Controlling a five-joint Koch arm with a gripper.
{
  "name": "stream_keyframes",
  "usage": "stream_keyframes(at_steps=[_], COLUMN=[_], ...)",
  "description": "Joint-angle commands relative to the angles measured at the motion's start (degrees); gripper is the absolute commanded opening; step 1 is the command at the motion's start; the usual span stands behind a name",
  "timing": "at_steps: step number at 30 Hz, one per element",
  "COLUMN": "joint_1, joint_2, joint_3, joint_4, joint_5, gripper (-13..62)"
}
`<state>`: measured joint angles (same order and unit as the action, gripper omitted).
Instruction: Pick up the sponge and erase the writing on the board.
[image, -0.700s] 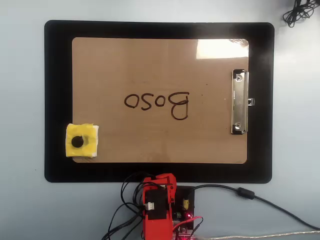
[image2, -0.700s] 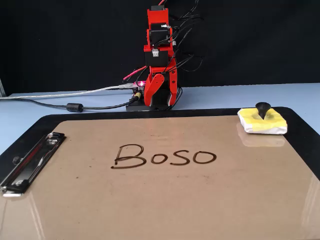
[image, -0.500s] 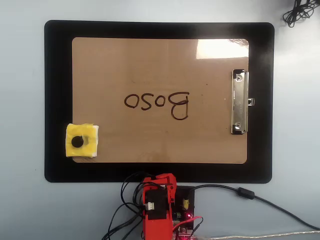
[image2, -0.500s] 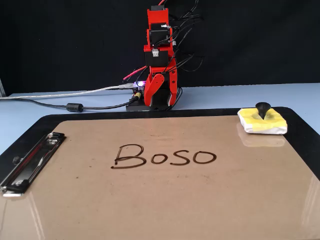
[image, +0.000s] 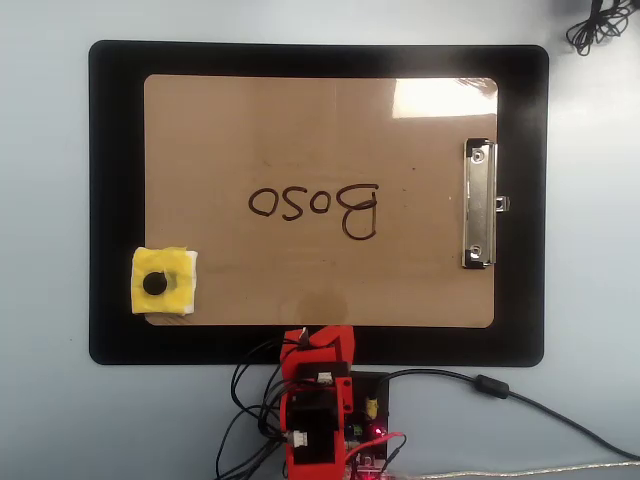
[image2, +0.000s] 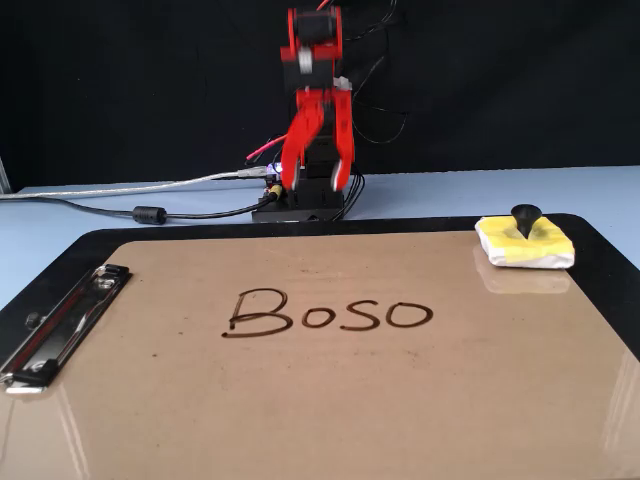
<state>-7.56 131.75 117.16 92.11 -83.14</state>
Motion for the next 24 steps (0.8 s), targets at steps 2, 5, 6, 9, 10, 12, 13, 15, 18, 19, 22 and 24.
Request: stream_keyframes(at_steps=[2, 5, 6, 9, 10, 12, 13, 15, 18, 19, 22, 24], joint_1=[-8.17, -23.91, -27.77, -37.53, -41.48, -47.29, -49.31, -52.21, -54.14, -54.76, -55.90, -55.90], joint_2=[0.26, 0.62, 0.53, -0.18, -0.79, -1.76, -2.29, -5.27, -13.71, -17.05, -27.86, -33.31], joint_3=[-6.94, -7.65, -6.68, -0.70, 3.08, 9.76, 13.27, 20.74, 25.58, 25.75, 25.31, 23.55], joint_4=[-3.78, -16.26, -21.09, -39.11, -48.34, -63.46, -71.10, -87.89, -105.29, -109.86, -118.39, -121.20], joint_5=[-0.62, -3.52, -5.98, -15.21, -18.11, -20.30, -20.39, -20.13, -19.86, -19.69, -17.75, -15.91], gripper=[33.4, 33.3, 33.3, 33.3, 33.3, 33.4, 33.4, 33.4, 33.3, 33.3, 33.3, 33.3])
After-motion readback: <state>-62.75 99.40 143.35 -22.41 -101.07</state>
